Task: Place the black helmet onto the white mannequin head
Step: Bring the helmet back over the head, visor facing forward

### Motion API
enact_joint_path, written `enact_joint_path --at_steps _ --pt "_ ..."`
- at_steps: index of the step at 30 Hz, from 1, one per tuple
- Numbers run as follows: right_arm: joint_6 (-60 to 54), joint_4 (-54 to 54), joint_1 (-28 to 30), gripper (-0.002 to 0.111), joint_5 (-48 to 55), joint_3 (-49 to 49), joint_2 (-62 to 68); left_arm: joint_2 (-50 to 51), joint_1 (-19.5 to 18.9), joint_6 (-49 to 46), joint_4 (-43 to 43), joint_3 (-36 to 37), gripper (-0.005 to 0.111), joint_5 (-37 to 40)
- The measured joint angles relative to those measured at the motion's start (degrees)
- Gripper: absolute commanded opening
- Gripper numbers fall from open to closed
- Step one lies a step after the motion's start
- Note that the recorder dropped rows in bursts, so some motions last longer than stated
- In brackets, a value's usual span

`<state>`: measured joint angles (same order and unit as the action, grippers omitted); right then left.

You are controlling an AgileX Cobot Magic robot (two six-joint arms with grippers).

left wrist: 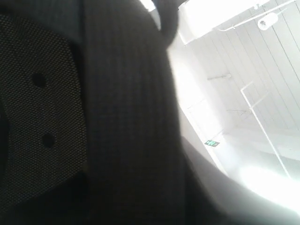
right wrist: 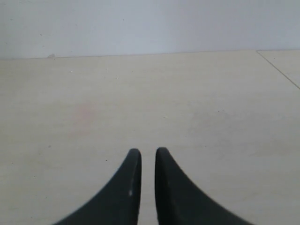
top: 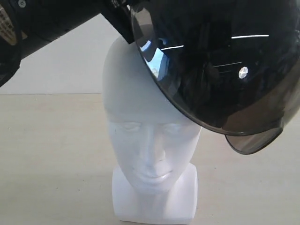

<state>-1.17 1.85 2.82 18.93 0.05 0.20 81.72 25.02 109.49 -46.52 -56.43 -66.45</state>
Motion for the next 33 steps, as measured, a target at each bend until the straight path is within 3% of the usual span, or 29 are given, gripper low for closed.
enact_joint_path --at_steps 7,15,21,25,33 --pt "0.0 0.0 0.0 0.012 0.0 0.0 0.0 -1.5 -0.7 0.0 -0.9 0.5 0.004 -0.4" --pt "0.0 0.0 0.0 0.012 0.0 0.0 0.0 -2.7 -4.3 0.8 -1.1 2.9 0.004 -2.8" --pt "0.0 0.0 0.0 0.012 0.0 0.0 0.0 -3.0 -5.1 0.7 -5.0 3.2 0.004 -3.6" --pt "0.0 0.0 0.0 0.012 0.0 0.0 0.0 -3.0 -8.3 1.6 -8.3 3.3 0.004 -4.6" --pt "0.0 0.0 0.0 0.012 0.0 0.0 0.0 -1.1 -9.0 1.9 -10.3 3.4 0.004 -5.2"
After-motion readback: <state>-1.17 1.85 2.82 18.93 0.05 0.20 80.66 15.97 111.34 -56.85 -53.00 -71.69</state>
